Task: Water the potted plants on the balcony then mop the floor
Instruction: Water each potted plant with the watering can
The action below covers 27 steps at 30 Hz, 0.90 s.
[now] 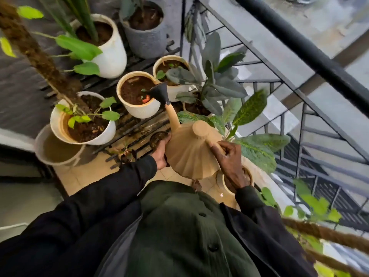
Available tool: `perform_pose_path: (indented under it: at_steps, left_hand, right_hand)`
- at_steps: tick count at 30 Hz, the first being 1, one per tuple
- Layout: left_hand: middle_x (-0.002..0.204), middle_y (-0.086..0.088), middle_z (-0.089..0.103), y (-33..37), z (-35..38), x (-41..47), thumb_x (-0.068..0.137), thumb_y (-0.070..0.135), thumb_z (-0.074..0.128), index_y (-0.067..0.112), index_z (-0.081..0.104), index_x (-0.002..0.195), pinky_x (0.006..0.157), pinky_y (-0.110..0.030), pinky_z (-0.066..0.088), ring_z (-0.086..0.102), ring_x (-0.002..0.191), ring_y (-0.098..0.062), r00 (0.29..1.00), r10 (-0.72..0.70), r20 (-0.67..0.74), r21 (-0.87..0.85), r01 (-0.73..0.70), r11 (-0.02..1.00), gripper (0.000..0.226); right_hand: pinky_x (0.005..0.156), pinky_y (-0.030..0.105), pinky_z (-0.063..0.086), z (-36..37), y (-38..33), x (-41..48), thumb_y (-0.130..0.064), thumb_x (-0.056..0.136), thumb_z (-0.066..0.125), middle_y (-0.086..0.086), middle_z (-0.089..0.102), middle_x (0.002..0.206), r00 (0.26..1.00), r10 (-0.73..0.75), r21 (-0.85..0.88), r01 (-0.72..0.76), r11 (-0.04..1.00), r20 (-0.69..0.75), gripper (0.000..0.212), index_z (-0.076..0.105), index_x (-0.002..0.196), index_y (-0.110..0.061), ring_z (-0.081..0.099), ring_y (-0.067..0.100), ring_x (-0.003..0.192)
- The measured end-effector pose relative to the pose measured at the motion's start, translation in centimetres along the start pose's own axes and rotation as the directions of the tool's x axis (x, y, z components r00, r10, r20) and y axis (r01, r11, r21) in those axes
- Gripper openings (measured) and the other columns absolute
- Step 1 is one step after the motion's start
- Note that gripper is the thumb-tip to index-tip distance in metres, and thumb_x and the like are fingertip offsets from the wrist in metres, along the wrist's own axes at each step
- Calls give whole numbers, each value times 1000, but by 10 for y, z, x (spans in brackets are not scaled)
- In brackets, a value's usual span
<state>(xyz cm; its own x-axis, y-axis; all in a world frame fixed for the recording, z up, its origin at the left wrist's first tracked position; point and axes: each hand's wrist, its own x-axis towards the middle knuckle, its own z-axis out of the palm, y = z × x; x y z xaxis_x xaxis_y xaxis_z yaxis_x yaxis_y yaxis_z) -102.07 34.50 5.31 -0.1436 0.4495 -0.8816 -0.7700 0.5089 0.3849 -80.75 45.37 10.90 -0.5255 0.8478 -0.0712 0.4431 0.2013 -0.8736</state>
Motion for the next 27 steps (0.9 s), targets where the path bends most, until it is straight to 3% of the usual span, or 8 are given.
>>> perform_pose_path:
  at_steps: [3, 5, 7, 11, 16, 18, 22, 27]
  left_hand:
    - [123, -8, 65, 0, -4, -4, 96, 69, 48, 22, 57, 130, 104, -45, 45, 59, 115, -26, 999, -19, 31, 140, 14, 990, 59]
    - [132, -9, 64, -6, -5, -6, 95, 72, 46, 22, 57, 136, 107, -46, 44, 58, 119, -27, 997, -39, 60, 226, 25, 974, 65]
    - [128, -8, 65, -16, -3, -11, 97, 70, 43, 22, 58, 132, 97, -43, 48, 60, 110, -25, 994, -67, 82, 291, 41, 956, 61]
    - [113, -4, 67, -38, 9, -17, 100, 66, 41, 24, 59, 124, 83, -37, 48, 62, 97, -20, 985, -92, 146, 414, 24, 910, 51]
    - [99, -2, 68, -71, 37, -32, 102, 64, 40, 26, 62, 109, 79, -34, 47, 61, 91, -20, 968, -151, 200, 589, 4, 808, 44]
    - [95, -1, 67, -89, 50, -42, 103, 60, 40, 26, 62, 102, 77, -32, 47, 61, 88, -19, 959, -166, 231, 643, -22, 766, 40]
    - [106, -3, 69, -133, 74, -59, 103, 58, 43, 27, 60, 120, 76, -34, 49, 63, 94, -20, 930, -221, 294, 735, -72, 674, 39]
    - [124, -7, 68, -216, 99, -80, 100, 64, 42, 28, 60, 129, 100, -44, 48, 63, 108, -24, 882, -311, 355, 814, -127, 567, 49]
  right_hand:
    - [56, 32, 35, 0, -20, -32, -27, 100, 71, -13, 54, 56, 999, 45, 69, -47, 997, 31, 39, 66, 62, -35, 46, 10, 54]
    - [55, 32, 38, -2, -27, -54, -26, 101, 69, -6, 58, 58, 992, 121, 59, -124, 991, 44, 33, 73, 69, -20, 49, 10, 53]
    - [55, 30, 41, -5, -29, -78, -25, 101, 68, 7, 63, 60, 981, 190, 57, -191, 980, 26, 35, 73, 72, -6, 52, 10, 52]
    - [54, 32, 39, -8, -27, -132, -25, 103, 64, 0, 60, 57, 949, 313, 110, -307, 945, -43, 41, 69, 67, -9, 50, 13, 51]
    - [62, 32, 38, 10, -18, -196, -39, 93, 59, -24, 60, 61, 827, 451, 190, -409, 892, -335, 35, 62, 58, -35, 50, 6, 64]
    - [60, 27, 34, 14, -13, -223, -45, 93, 57, -22, 57, 60, 767, 457, 208, -408, 889, -451, 34, 56, 59, -40, 47, 3, 63]
    - [53, 19, 27, 8, 0, -281, -49, 84, 55, -16, 46, 59, 651, 473, 263, -398, 879, -594, 32, 51, 57, -32, 38, -1, 55]
    - [50, 19, 25, -4, 13, -373, -52, 82, 53, -9, 48, 56, 509, 520, 343, -404, 848, -686, 46, 62, 59, -14, 42, 5, 51]
